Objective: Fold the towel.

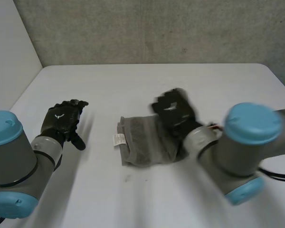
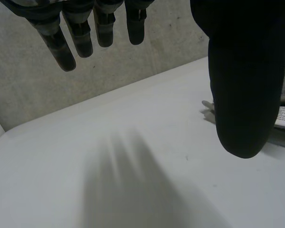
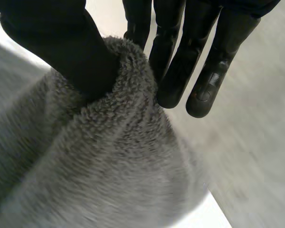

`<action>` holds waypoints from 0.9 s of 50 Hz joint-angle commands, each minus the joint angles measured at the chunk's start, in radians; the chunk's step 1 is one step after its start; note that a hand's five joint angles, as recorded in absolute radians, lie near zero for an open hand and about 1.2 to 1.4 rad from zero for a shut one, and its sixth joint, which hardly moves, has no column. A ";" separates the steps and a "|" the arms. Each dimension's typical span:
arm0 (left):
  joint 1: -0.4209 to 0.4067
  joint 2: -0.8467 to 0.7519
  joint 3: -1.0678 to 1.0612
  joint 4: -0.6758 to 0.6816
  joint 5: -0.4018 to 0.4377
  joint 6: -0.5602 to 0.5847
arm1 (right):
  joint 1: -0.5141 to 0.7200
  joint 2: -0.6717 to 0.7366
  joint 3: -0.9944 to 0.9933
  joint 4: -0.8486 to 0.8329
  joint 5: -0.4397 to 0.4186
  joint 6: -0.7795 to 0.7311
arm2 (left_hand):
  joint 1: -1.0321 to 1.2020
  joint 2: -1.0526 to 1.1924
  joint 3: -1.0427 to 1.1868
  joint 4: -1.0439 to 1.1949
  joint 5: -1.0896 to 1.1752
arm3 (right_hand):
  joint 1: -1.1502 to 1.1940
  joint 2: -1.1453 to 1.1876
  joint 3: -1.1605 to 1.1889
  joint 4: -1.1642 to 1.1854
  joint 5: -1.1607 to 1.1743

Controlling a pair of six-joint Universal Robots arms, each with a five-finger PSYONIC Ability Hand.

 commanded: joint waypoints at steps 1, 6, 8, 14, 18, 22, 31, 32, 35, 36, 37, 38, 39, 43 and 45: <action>-0.002 0.003 -0.001 -0.001 0.000 0.000 | 0.220 0.156 -0.069 0.010 -0.014 -0.040 | -0.004 0.010 0.008 0.006 -0.035 | 0.472 0.228 0.214 0.206 0.238; -0.008 0.006 0.000 -0.007 0.001 0.000 | 0.244 0.201 -0.072 0.015 0.012 -0.039 | -0.004 0.010 0.008 0.006 -0.035 | 0.165 -0.079 -0.093 -0.102 -0.069; -0.025 0.011 0.013 -0.016 0.001 -0.005 | 0.244 0.188 -0.067 0.021 0.018 -0.028 | -0.004 0.010 0.008 0.006 -0.035 | -0.340 -0.584 -0.598 -0.607 -0.574; -0.094 0.045 0.098 -0.089 0.001 -0.061 | 0.145 0.023 -0.058 0.061 0.043 0.223 | -0.004 0.010 0.008 0.006 -0.035 | -0.749 -0.994 -1.007 -1.016 -0.984; -0.131 0.043 0.181 -0.160 0.001 -0.136 | 0.034 -0.065 -0.069 0.090 0.019 0.589 | -0.004 0.010 0.008 0.006 -0.035 | -0.749 -0.994 -1.007 -1.016 -0.984; -0.172 -0.021 0.311 -0.252 0.003 -0.248 | -0.026 -0.073 -0.079 0.149 -0.038 0.765 | 0.006 0.020 0.017 0.016 -0.025 | -0.749 -0.994 -1.007 -1.016 -0.984; -0.277 -0.215 0.485 -0.350 -0.011 -0.307 | -0.147 0.068 -0.165 0.297 -0.158 0.794 | 0.020 0.034 0.032 0.030 -0.010 | -0.749 -0.994 -1.007 -1.016 -0.984; -0.278 -0.245 0.493 -0.364 -0.023 -0.307 | -0.151 0.097 -0.184 0.314 -0.161 0.780 | 0.023 0.037 0.035 0.033 -0.007 | -0.749 -0.994 -1.007 -1.016 -0.984; -0.281 -0.288 0.493 -0.370 -0.068 -0.299 | -0.151 0.130 -0.199 0.331 -0.160 0.760 | 0.021 0.034 0.032 0.031 -0.010 | -0.749 -0.994 -1.007 -1.016 -0.984; -0.281 -0.288 0.493 -0.370 -0.068 -0.299 | -0.151 0.159 -0.213 0.346 -0.156 0.736 | 0.020 0.034 0.032 0.030 -0.010 | -0.749 -0.994 -1.007 -1.016 -0.984; -0.283 -0.306 0.493 -0.373 -0.088 -0.298 | -0.151 0.182 -0.227 0.359 -0.155 0.705 | 0.020 0.034 0.032 0.030 -0.010 | -0.749 -0.994 -1.007 -1.016 -0.984; -0.283 -0.322 0.491 -0.373 -0.103 -0.296 | -0.151 0.182 -0.227 0.359 -0.155 0.705 | 0.020 0.034 0.032 0.030 -0.010 | -0.749 -0.994 -1.007 -1.016 -0.984; -0.283 -0.322 0.491 -0.373 -0.103 -0.296 | -0.151 0.200 -0.236 0.368 -0.153 0.673 | 0.020 0.034 0.032 0.030 -0.010 | -0.749 -0.994 -1.007 -1.016 -0.984; -0.283 -0.337 0.488 -0.377 -0.120 -0.293 | -0.151 0.220 -0.242 0.383 -0.149 0.608 | 0.012 0.026 0.023 0.022 -0.019 | -0.749 -0.994 -1.007 -1.016 -0.984; -0.281 -0.333 0.485 -0.380 -0.120 -0.293 | -0.151 0.211 -0.242 0.385 -0.126 0.546 | 0.009 0.023 0.020 0.019 -0.022 | -0.749 -0.994 -1.007 -1.016 -0.984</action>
